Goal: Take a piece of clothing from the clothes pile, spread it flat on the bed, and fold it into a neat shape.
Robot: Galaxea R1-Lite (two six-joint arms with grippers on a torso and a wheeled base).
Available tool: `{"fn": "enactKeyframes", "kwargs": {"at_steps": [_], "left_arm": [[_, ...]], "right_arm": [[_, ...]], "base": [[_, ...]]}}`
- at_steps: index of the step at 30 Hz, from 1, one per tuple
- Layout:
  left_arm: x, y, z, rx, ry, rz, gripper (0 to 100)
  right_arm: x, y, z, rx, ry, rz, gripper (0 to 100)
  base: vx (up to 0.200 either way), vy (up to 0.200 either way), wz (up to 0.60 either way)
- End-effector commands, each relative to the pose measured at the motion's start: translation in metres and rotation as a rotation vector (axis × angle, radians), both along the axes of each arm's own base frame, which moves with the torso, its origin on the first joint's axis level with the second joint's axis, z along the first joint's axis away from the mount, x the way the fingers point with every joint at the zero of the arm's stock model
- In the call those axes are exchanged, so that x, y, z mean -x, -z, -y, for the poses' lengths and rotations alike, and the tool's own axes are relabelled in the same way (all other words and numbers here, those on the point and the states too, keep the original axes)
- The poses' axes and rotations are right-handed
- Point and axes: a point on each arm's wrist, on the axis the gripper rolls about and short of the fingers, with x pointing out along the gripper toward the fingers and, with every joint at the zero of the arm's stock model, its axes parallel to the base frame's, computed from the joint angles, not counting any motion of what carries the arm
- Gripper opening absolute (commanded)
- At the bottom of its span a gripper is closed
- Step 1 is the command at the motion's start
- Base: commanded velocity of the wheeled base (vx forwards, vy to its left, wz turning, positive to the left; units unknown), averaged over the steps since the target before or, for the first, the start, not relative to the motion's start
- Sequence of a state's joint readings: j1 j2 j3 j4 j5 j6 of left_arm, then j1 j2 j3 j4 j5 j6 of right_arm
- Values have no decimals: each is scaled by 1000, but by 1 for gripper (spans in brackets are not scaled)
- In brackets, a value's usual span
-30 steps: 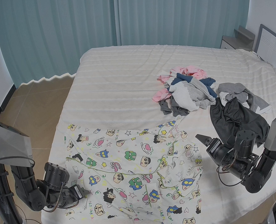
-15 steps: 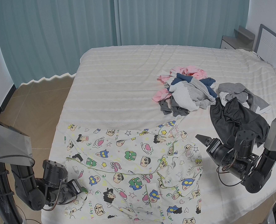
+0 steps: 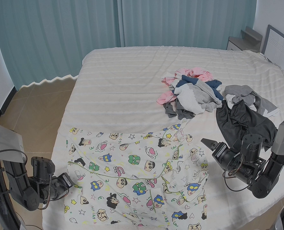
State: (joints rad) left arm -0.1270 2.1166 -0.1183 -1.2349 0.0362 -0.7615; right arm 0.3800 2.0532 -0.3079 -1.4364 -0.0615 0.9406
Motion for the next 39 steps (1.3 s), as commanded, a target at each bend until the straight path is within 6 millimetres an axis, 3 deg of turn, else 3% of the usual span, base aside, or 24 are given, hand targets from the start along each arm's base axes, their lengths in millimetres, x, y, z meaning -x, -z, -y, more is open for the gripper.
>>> {"fn": "enactKeyframes", "kwargs": {"at_steps": [1,22,23,31,39], "left_arm": [[-4,-3,-11,31,-19,33,0],[-10,11,-37,15,-54,6,0],[-10,11,-37,15,-54,6,100],[-9,8,-37,55,-21,18,100],[6,-17,-44,195,90,123,100]], "right_arm": [[0,2,0,2,-1,-5,100],[6,11,2,68,-16,-66,100],[6,12,2,84,-20,-78,100],[24,25,8,180,-116,-183,100],[46,42,12,253,-244,-279,100]], "base": [[0,0,0],[0,0,0],[0,0,0],[0,0,0],[0,0,0]]}}
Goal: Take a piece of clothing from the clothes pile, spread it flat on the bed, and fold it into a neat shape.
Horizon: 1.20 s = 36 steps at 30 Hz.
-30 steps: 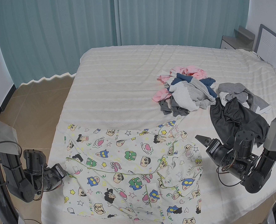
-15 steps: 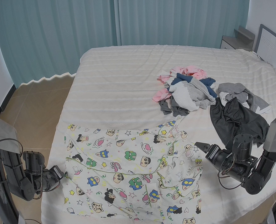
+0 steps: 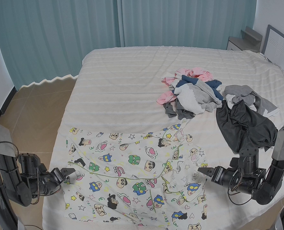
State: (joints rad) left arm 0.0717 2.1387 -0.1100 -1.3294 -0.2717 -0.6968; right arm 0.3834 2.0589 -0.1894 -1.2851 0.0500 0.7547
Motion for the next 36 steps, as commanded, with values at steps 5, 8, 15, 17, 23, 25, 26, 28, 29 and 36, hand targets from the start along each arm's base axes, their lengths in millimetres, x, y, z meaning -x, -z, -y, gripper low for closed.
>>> {"fn": "enactKeyframes", "kwargs": {"at_steps": [5,8,15,17,23,25,26,28,29,36], "left_arm": [[13,-14,-6,43,17,49,100],[13,-13,-6,46,17,43,100],[14,-11,-5,45,20,33,100],[13,-11,-6,45,19,31,100],[14,-11,-5,48,20,30,100],[14,-11,-6,49,20,30,100],[14,-11,-5,49,22,30,100],[14,-10,-6,49,20,28,100],[14,-10,-5,48,22,25,100],[23,-6,-3,71,76,-12,100]], "right_arm": [[24,23,7,90,-109,-133,100],[28,25,7,100,-138,-144,100],[39,34,-1,124,-211,-193,100],[40,36,-3,130,-222,-199,100],[43,48,-10,156,-265,-233,100],[42,51,-10,156,-265,-233,100],[42,52,-10,156,-265,-231,100],[42,54,-9,155,-258,-227,100],[43,54,-8,154,-254,-226,100],[42,66,-8,150,-249,-235,100]], "base": [[0,0,0],[-133,0,0],[-200,0,0],[-200,0,0],[-200,0,0],[-200,0,0],[-200,0,0],[-100,0,0],[0,0,0],[0,0,0]]}}
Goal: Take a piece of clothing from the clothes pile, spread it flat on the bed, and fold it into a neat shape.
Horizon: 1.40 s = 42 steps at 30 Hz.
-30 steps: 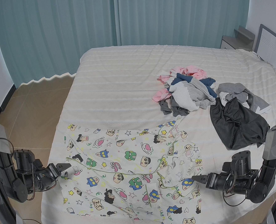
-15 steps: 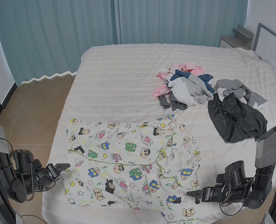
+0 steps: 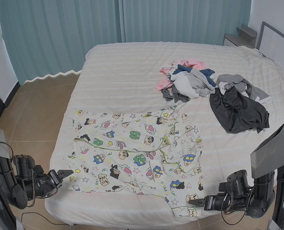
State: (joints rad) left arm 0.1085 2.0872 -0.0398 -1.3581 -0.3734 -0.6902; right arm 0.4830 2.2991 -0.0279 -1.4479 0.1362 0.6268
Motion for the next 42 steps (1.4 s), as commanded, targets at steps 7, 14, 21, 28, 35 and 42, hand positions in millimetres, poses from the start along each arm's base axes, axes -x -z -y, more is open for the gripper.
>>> {"fn": "enactKeyframes", "kwargs": {"at_steps": [7,14,21,28,35,42], "left_arm": [[8,20,2,-29,79,-92,100],[7,21,2,-30,80,-93,100],[7,22,2,-30,80,-93,100],[6,22,2,-31,79,-93,100],[5,26,2,-33,79,-97,100],[3,32,1,-60,53,-107,100]], "right_arm": [[-7,21,-3,8,12,-9,100],[-16,19,-8,-17,31,27,100],[-15,19,-17,-59,33,11,100],[-14,20,-16,-60,44,-3,0],[-7,18,-8,-40,64,-27,0],[-1,10,6,-33,100,-44,0]], "base": [[0,0,0],[0,0,0],[0,0,0],[0,0,0],[0,0,0],[0,0,0]]}}
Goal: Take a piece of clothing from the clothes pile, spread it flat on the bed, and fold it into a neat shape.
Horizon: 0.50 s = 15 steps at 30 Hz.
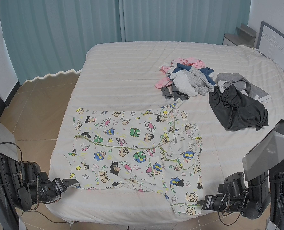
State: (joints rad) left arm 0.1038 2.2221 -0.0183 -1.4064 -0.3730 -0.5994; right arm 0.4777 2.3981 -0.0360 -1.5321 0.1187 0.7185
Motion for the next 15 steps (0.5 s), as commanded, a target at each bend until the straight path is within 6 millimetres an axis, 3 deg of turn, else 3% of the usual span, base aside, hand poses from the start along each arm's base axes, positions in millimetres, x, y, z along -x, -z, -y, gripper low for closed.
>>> {"fn": "enactKeyframes", "kwargs": {"at_steps": [1,15], "left_arm": [[0,8,0,-10,-12,-28,100],[-9,9,6,-18,-12,13,100]], "right_arm": [[5,-6,8,3,20,-8,0],[6,-10,13,14,39,-27,0]], "base": [[0,0,0],[0,0,0]]}}
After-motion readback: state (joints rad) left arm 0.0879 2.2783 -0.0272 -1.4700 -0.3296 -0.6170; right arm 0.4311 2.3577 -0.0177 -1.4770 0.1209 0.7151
